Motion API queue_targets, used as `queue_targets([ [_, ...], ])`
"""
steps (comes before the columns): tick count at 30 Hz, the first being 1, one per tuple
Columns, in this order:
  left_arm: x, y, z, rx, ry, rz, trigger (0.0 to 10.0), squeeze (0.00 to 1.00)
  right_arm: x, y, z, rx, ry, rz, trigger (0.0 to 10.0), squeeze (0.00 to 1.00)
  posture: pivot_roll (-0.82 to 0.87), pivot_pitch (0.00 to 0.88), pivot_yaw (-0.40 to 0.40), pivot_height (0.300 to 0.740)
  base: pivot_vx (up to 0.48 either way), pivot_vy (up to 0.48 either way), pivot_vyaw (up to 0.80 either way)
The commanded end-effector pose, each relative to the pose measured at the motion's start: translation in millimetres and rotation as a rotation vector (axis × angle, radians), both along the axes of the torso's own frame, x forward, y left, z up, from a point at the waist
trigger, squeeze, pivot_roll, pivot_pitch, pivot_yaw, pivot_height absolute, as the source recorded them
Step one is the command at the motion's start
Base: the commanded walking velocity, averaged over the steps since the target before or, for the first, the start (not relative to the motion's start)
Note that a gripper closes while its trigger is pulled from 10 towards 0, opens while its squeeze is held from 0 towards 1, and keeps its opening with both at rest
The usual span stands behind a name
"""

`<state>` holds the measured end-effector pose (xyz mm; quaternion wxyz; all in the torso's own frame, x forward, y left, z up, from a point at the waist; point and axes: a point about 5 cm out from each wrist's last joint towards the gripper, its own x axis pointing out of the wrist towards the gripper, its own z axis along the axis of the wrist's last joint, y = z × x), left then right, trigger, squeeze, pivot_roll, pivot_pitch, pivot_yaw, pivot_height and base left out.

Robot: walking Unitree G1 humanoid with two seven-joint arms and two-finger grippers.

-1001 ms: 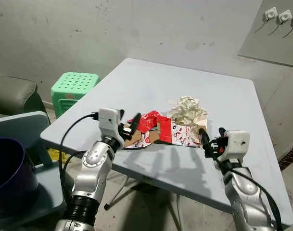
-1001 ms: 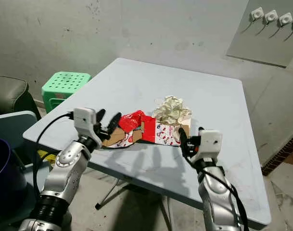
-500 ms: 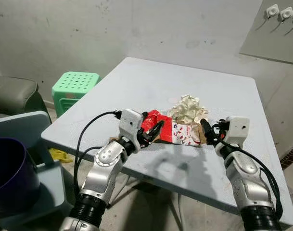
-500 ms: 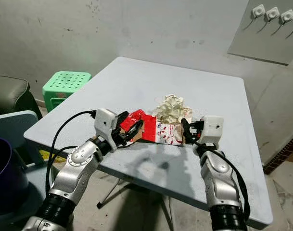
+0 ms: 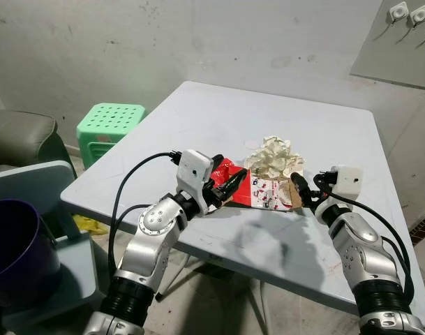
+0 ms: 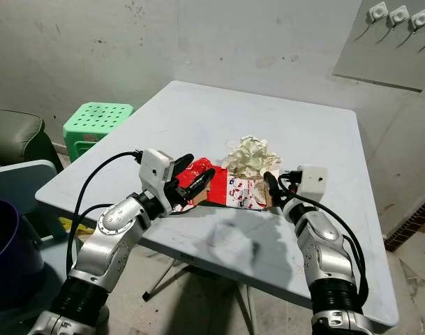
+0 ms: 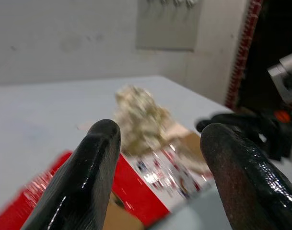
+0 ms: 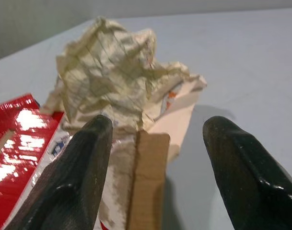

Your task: Picking trash to rubbish bin

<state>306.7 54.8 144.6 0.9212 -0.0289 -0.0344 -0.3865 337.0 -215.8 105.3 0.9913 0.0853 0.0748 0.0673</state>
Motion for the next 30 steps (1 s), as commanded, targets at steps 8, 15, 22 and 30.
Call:
queue_targets([
  [8, -14.2, 0.4, -5, 0.022, 0.033, -0.026, 10.0, 0.00, 3.1, -5.2, -1, 0.010, 0.041, 0.038, 10.0, 0.00, -0.05, 0.017, -0.023, 0.740, 0.000, 0.000, 0.00],
  [15, -17.2, 1.1, -5, 0.020, 0.046, -0.021, 10.0, 0.00, 0.4, 1.0, -7, 0.102, 0.086, 0.093, 10.0, 0.00, -0.05, 0.020, -0.022, 0.740, 0.000, 0.000, 0.00],
  [22, -17.8, 2.5, -4, 0.021, 0.050, -0.017, 10.0, 0.00, -0.4, 3.3, -9, 0.126, 0.101, 0.107, 10.0, 0.00, -0.04, 0.027, -0.020, 0.740, 0.000, 0.000, 0.00],
  [30, -17.7, 4.3, -2, 0.019, 0.054, -0.008, 10.0, 0.00, -2.8, 5.8, -15, 0.175, 0.143, 0.120, 10.0, 0.00, -0.04, 0.032, -0.018, 0.740, 0.000, 0.000, 0.00],
])
